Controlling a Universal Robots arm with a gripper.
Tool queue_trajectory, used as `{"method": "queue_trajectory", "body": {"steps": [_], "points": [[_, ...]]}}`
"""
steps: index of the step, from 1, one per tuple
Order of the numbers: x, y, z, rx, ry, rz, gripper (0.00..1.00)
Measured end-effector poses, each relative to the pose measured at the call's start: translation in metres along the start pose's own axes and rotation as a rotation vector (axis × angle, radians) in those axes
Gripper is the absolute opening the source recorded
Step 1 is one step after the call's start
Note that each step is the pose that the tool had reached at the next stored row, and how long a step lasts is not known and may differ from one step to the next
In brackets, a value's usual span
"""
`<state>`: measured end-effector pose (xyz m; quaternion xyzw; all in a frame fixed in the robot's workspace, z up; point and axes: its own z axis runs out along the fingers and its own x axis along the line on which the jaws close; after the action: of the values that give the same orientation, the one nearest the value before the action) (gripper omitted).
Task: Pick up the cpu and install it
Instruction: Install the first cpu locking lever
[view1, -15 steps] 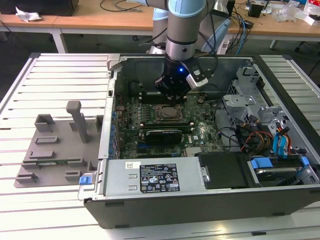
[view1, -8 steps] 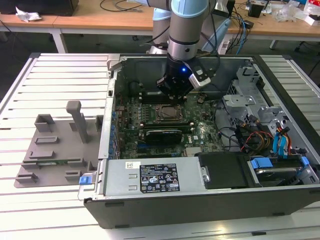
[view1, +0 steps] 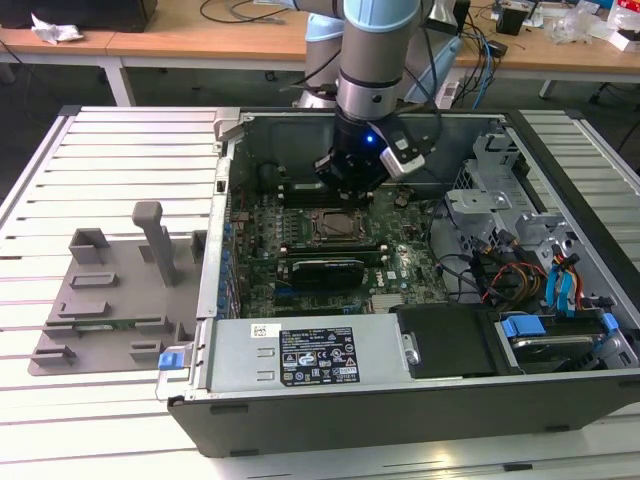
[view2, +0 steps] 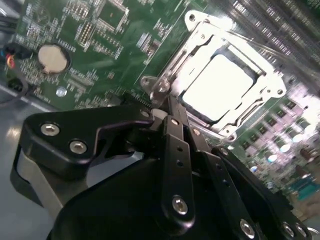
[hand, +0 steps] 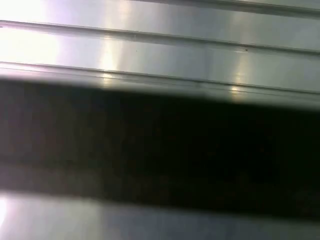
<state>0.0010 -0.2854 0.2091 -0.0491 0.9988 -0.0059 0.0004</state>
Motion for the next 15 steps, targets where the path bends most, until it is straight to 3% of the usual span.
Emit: {"method": "queue_trajectory", "body": {"steps": [2, 5, 9, 15], "points": [[0.0009, -0.0072, 0.0001, 0.0005, -0.0003, 0.0, 0.11], [0.003, -0.0285, 0.0003, 0.001, -0.0002, 0.0, 0.11], [0.0036, -0.0337, -0.0033, 0.0019, -0.0008, 0.0, 0.11], [0.0037, -0.0355, -0.0211, 0.0032, -0.0045, 0.0, 0.11]]}}
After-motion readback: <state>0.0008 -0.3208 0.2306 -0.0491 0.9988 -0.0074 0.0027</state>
